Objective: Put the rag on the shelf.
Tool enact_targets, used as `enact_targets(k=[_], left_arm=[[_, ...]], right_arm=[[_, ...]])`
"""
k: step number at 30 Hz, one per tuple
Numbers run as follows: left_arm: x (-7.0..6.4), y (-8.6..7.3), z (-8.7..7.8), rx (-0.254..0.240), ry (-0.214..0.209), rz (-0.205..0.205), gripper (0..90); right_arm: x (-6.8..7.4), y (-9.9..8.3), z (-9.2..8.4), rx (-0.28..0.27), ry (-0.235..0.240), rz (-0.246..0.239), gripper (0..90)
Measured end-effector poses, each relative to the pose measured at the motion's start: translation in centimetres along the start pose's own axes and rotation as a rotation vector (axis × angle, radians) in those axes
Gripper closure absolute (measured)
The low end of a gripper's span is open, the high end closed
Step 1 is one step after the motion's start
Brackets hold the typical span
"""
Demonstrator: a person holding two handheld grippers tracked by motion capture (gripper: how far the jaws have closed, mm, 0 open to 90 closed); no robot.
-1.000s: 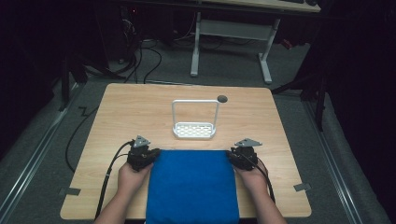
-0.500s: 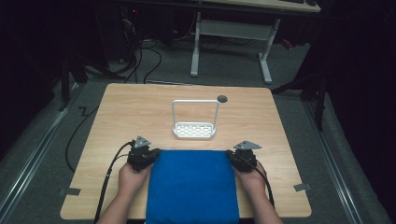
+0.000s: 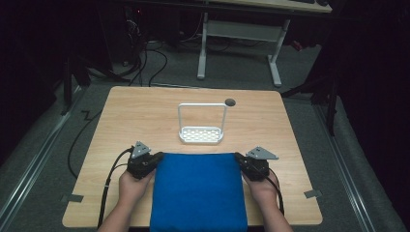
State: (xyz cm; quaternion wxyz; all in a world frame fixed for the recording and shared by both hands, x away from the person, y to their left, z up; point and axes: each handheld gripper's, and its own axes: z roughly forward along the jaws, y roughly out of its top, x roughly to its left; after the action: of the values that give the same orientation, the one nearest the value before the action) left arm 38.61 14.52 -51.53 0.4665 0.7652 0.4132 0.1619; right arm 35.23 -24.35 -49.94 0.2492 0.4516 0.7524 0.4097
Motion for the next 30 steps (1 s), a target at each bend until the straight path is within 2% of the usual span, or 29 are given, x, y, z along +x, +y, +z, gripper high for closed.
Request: enact_targets(k=[1,3,5,6,7,8,19,25,30], left_arm=[[0.0,0.0,0.0,0.0,0.0,0.0,87.4],[-0.3,0.4,-1.2,-0.055,0.001,0.005,87.4],[-0.5,0.5,-1.5,-0.072,0.002,0.01,87.4],[-0.7,0.7,-2.2,-0.1,0.006,0.02,87.4],[-0.7,0.7,-2.2,-0.1,0.006,0.02,87.4],[-1.0,1.0,-2.7,-0.124,0.001,0.022,87.4],[-2.7,2.5,-5.1,-0.229,-0.01,0.059,87.4],[-3.8,3.5,-6.8,-0.299,-0.017,0.081,87.4],[-4.5,4.1,-7.9,-0.338,-0.02,0.103,87.4]], right_arm=[[0.0,0.0,0.0,0.0,0.0,0.0,88.4],[0.2,0.3,-0.6,-0.036,0.013,0.016,88.4],[0.4,0.5,-1.0,-0.054,0.014,0.01,88.4],[0.5,0.6,-1.1,-0.066,0.017,0.008,88.5],[0.5,0.6,-1.1,-0.066,0.017,0.008,88.5],[0.7,0.9,-1.6,-0.09,0.023,0.009,88.5],[1.4,2.2,-3.8,-0.19,0.033,0.003,88.6],[2.1,3.2,-5.6,-0.264,0.041,-0.017,88.6],[2.6,3.9,-6.7,-0.3,0.05,-0.029,88.5]])
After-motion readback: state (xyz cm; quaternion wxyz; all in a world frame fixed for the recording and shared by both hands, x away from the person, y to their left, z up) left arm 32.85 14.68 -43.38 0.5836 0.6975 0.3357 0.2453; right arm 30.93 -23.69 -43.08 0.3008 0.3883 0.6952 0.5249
